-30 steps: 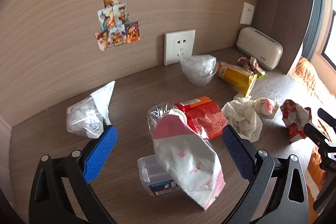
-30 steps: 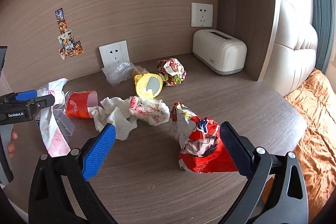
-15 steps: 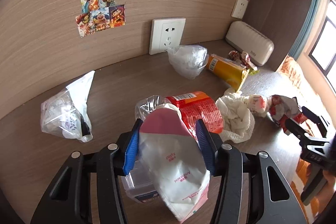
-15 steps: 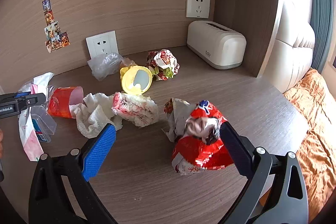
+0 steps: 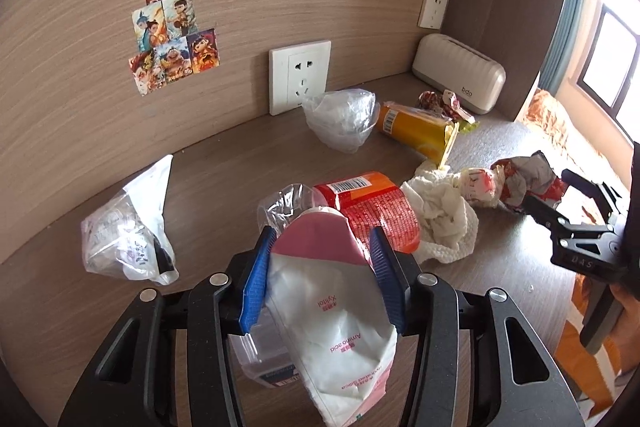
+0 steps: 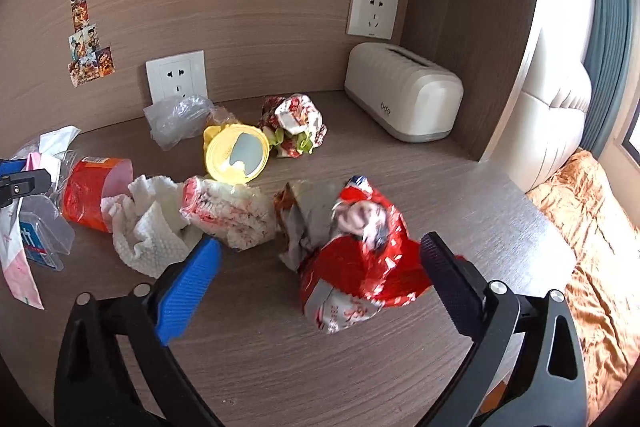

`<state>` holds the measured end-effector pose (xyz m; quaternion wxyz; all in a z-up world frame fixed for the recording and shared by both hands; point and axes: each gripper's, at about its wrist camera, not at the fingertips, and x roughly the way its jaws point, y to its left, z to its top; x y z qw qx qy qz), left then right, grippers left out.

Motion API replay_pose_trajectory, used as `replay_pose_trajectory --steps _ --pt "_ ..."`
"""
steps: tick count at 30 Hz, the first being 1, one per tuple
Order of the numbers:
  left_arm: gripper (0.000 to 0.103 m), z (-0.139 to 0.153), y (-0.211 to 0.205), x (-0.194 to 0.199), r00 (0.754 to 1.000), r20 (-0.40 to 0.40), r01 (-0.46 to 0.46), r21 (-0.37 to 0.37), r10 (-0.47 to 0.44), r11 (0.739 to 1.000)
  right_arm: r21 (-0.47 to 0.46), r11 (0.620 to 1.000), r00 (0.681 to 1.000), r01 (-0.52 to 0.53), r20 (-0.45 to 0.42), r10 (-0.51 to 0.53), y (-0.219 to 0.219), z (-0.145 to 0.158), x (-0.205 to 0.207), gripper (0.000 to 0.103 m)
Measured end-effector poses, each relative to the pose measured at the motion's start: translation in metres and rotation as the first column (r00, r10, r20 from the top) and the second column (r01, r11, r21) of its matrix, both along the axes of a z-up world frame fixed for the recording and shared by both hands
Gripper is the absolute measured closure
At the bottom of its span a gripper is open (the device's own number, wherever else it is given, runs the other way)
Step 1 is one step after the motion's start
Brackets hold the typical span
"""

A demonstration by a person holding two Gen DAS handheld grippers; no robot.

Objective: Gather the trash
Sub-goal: 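Grasp the pink-white bag with the left gripper while the right gripper grasps the red wrapper, then carry both items to the white bin and open both grippers over it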

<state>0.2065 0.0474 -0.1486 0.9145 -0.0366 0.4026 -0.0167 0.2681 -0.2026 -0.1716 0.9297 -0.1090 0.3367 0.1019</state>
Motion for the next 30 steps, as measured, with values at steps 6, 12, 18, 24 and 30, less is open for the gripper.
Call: replay_pose_trajectory --steps 6,12,18,24,30 --pt "0.056 0.007 0.001 -0.006 1.0 0.017 0.003 0.015 -0.004 1.0 0.041 0.999 0.999 0.012 -0.045 -0.01 -0.01 -0.005 0.011 0.058" --pt "0.056 0.023 0.0 -0.017 0.999 0.054 0.003 0.016 -0.004 1.0 0.079 0.997 1.0 0.021 -0.024 -0.019 -0.016 0.014 -0.003 0.061" --pt "0.056 0.042 -0.015 -0.03 0.995 0.095 0.021 0.029 -0.023 0.999 0.123 0.992 1.0 0.01 0.019 -0.012 -0.025 0.039 -0.027 0.062" --pt "0.056 0.053 -0.052 -0.044 0.989 0.118 0.088 0.018 -0.089 0.996 0.166 0.986 0.999 0.017 0.035 -0.023 -0.045 0.054 -0.055 0.062" --pt "0.056 0.055 -0.119 -0.06 0.966 0.118 0.229 0.004 -0.228 0.973 0.189 0.979 0.996 0.073 0.041 -0.082 -0.086 0.068 -0.096 0.063"
